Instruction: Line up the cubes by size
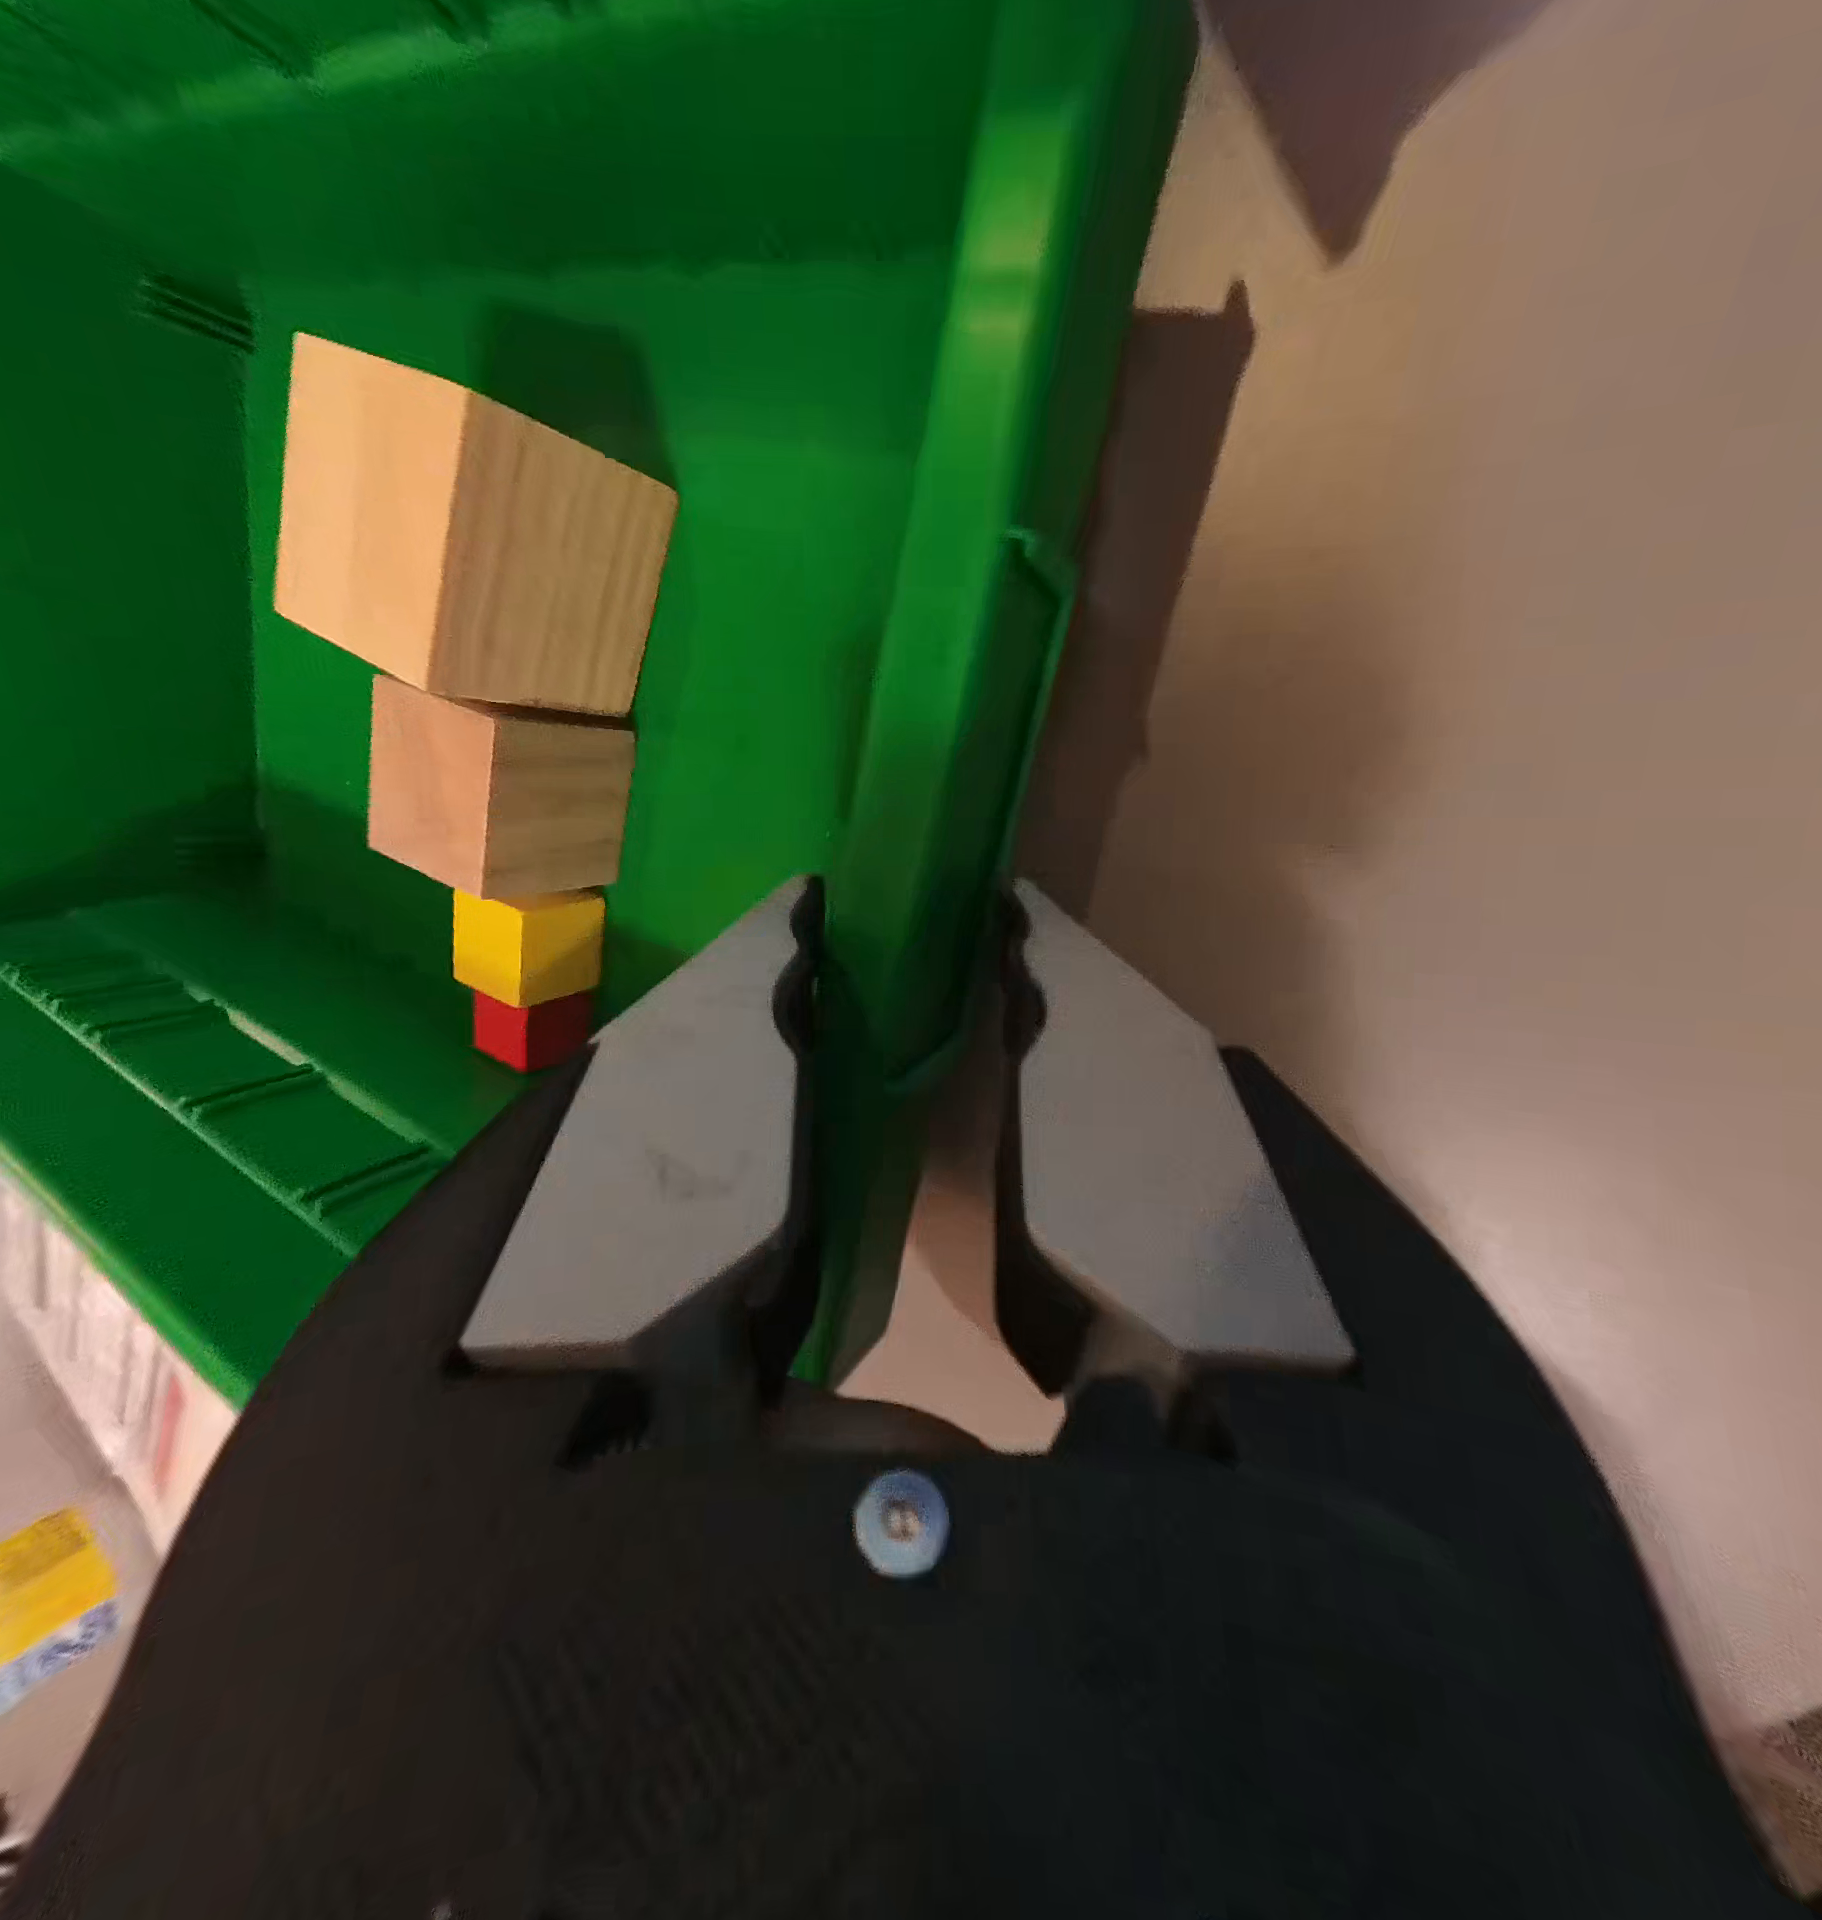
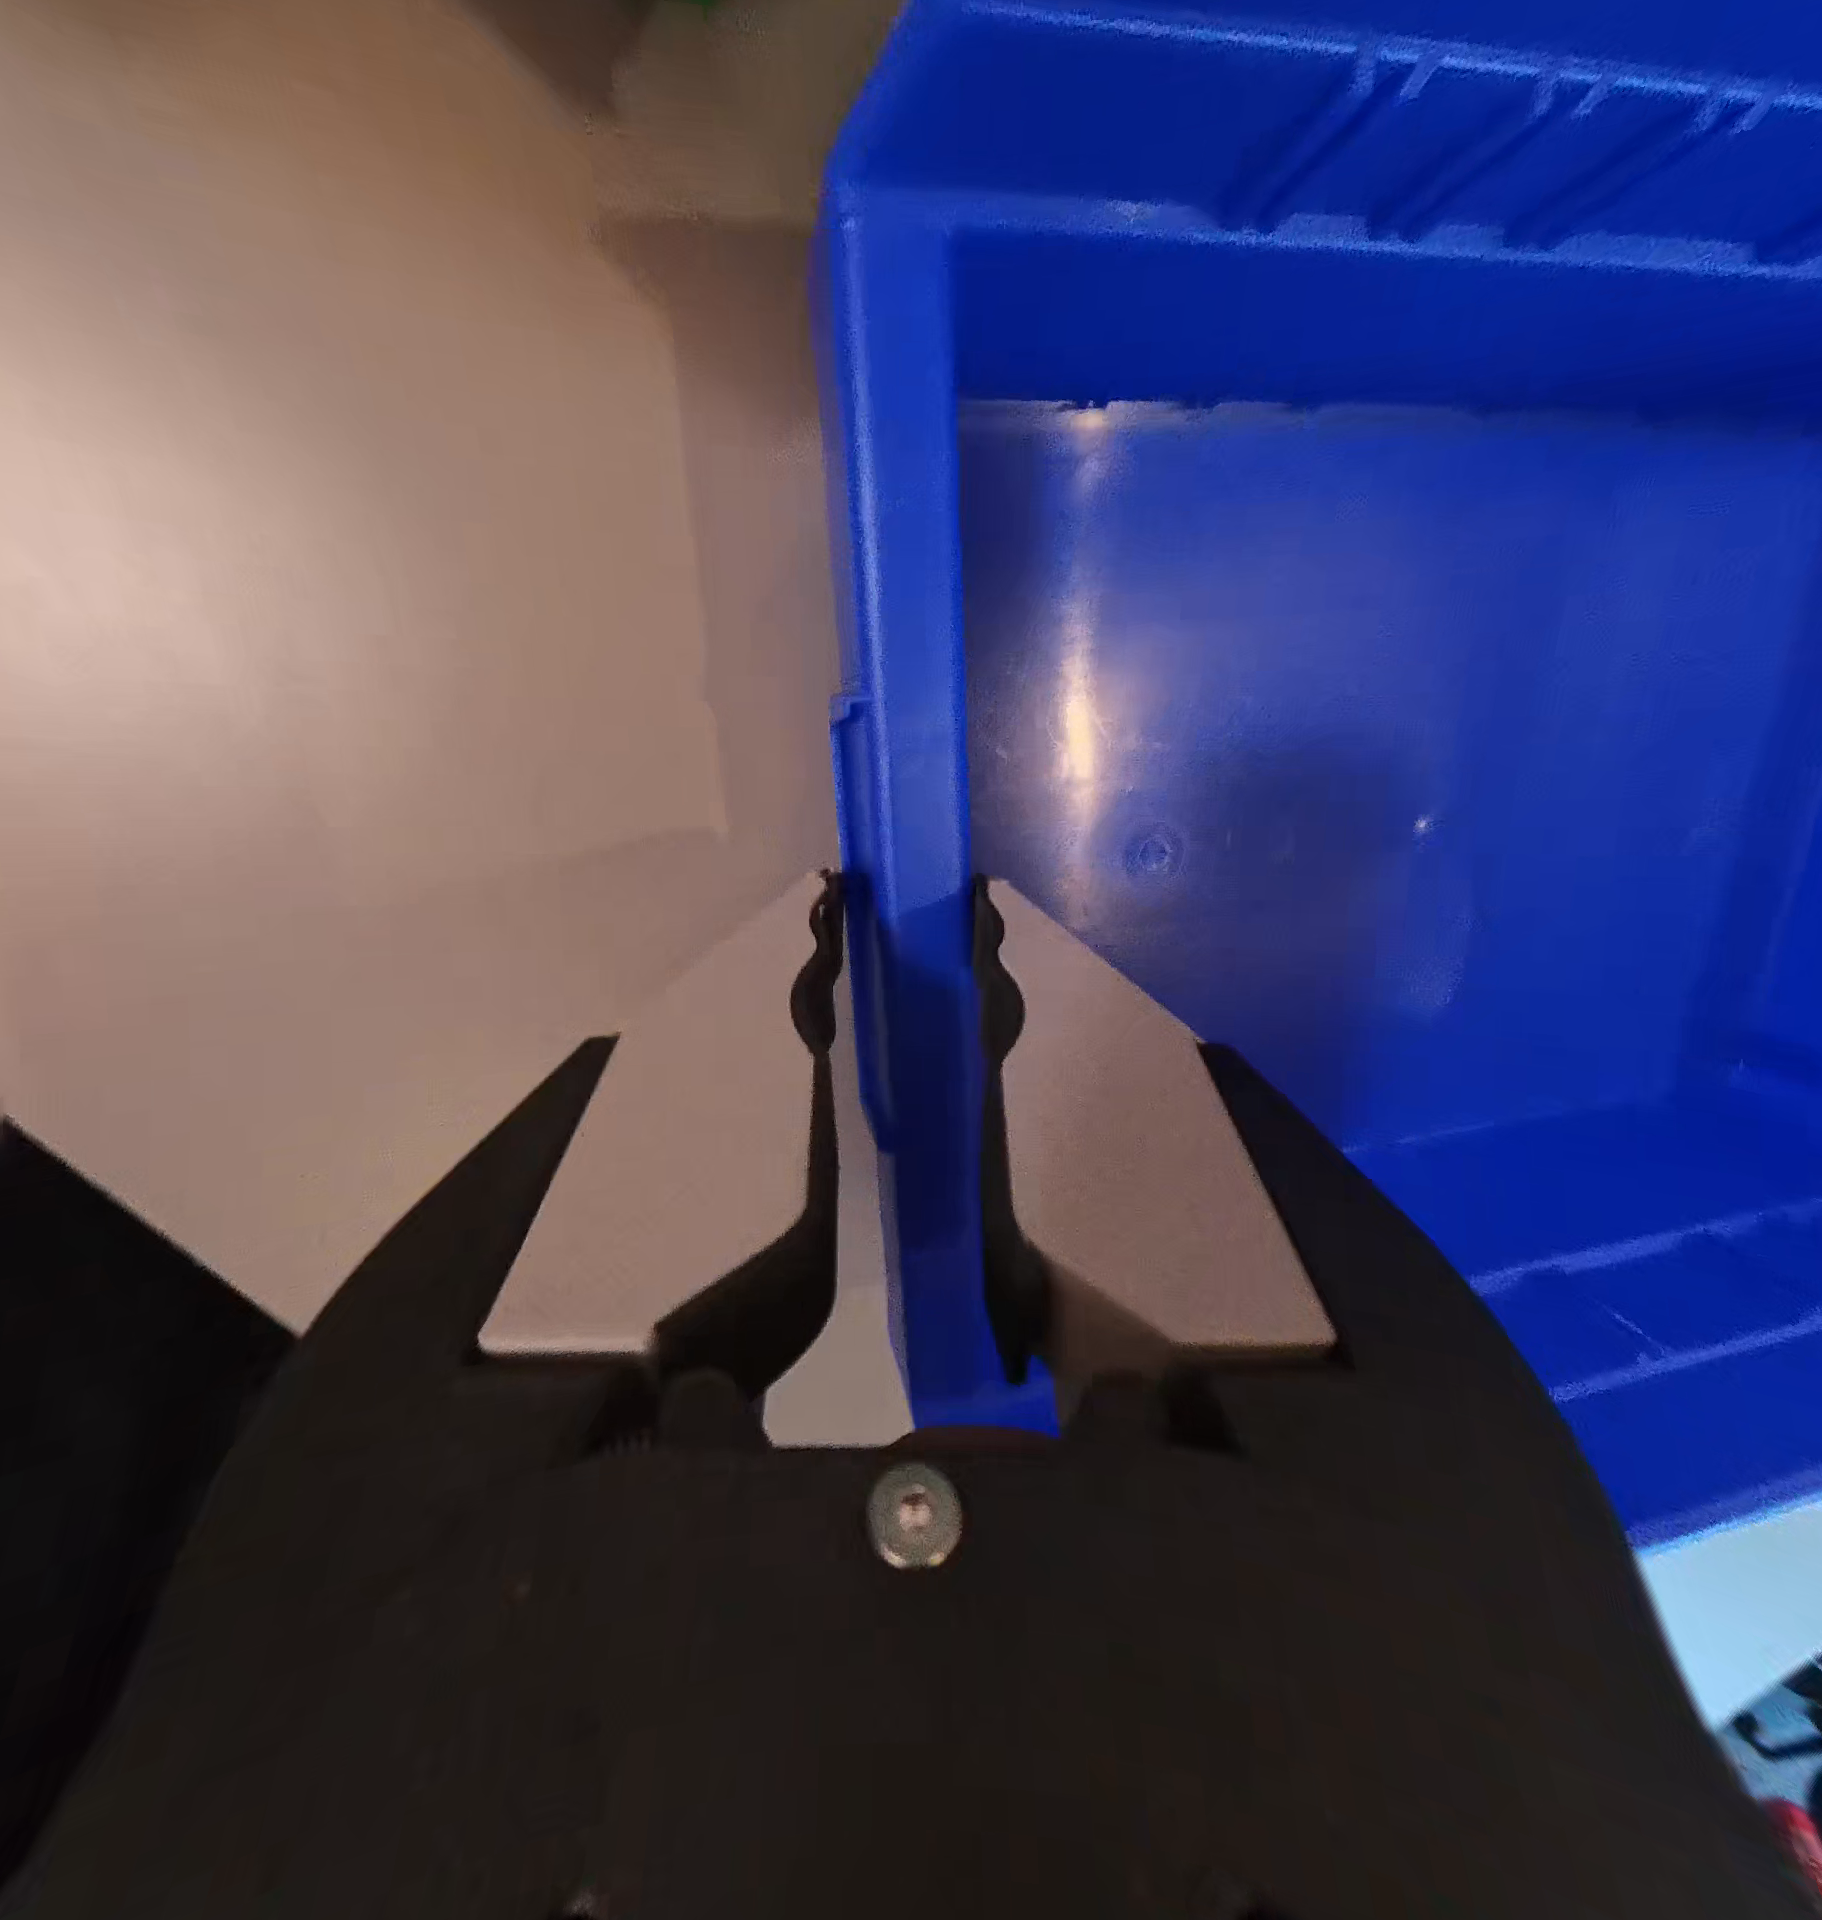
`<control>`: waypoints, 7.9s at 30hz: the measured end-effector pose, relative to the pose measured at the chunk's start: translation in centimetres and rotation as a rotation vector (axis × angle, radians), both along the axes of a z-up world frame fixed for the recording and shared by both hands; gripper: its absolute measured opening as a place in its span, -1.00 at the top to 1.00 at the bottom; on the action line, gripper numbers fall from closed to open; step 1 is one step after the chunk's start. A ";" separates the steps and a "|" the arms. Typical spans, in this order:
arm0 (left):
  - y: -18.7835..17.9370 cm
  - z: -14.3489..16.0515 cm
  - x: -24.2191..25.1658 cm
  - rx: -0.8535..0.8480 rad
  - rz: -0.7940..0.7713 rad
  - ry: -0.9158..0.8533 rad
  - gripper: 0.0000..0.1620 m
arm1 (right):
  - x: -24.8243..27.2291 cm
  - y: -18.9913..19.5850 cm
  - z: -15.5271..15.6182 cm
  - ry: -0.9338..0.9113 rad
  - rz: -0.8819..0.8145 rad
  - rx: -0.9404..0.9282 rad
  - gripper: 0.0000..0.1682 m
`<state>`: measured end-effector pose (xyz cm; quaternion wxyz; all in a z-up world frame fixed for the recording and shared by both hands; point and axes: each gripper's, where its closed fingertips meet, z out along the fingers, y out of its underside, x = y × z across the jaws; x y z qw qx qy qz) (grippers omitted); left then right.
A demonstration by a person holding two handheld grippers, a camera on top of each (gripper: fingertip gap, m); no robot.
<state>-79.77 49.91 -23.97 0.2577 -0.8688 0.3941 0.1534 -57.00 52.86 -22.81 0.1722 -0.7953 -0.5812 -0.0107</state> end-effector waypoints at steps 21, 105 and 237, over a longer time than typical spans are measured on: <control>-5.7 0.2 -11.4 0.071 0.054 -0.062 0.48 | 15.9 2.9 0.3 0.039 0.043 0.080 0.60; 5.5 -0.8 -9.6 -0.296 0.086 -0.097 1.00 | -12.6 -3.6 6.2 1.017 0.310 0.139 0.28; -3.3 15.5 -8.1 0.610 0.186 -0.755 0.64 | 4.3 12.3 6.3 0.140 0.483 0.122 0.20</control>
